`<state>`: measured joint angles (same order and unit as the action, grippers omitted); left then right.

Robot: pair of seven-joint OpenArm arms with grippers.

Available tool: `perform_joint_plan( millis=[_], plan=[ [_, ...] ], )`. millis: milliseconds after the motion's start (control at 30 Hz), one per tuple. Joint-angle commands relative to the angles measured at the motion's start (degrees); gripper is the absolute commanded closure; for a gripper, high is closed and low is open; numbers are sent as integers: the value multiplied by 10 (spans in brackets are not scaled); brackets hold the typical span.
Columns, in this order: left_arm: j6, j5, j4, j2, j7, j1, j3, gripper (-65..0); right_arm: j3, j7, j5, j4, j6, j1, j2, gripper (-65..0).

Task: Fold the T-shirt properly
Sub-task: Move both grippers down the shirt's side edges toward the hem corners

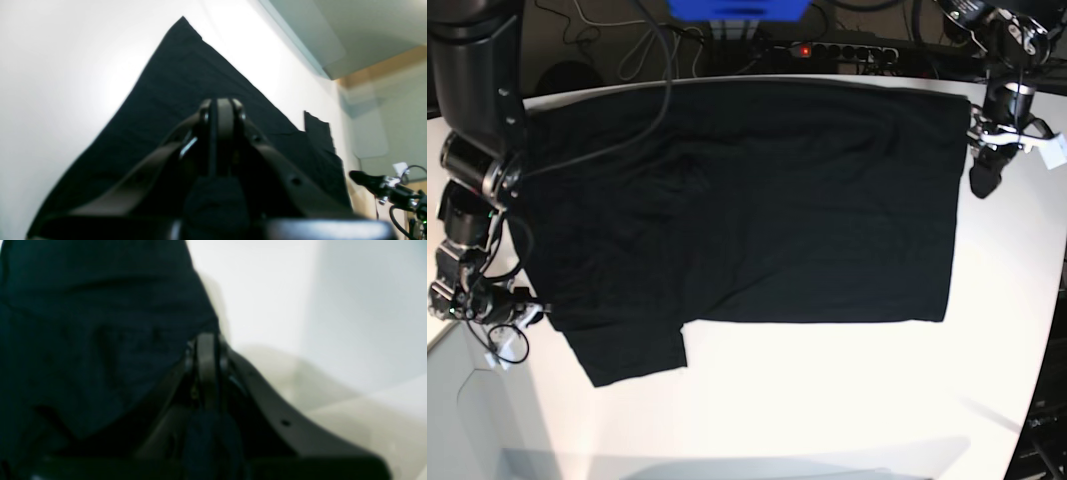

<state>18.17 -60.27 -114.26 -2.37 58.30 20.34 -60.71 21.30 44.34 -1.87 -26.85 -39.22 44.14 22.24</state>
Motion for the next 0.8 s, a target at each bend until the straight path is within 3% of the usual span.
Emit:
perform_joint_plan(
  millis=[0, 133, 333, 767],
  plan=[
    [2, -14, -8, 0, -9, 2, -3, -35, 1, -8, -7, -10, -8, 27, 11, 0],
    [2, -13, -8, -5, -9, 3, -3, -35, -1, -4, -7, -8, -8, 31, 12, -17],
    [2, -13, -7, -9, -9, 3, -3, -35, 52, -10, -7, -9, -8, 10, 18, -188],
    [2, -13, -4, -12, -9, 12, -3, -35, 78, -46, -8, -4, -8, -30, 15, -190]
  ],
)
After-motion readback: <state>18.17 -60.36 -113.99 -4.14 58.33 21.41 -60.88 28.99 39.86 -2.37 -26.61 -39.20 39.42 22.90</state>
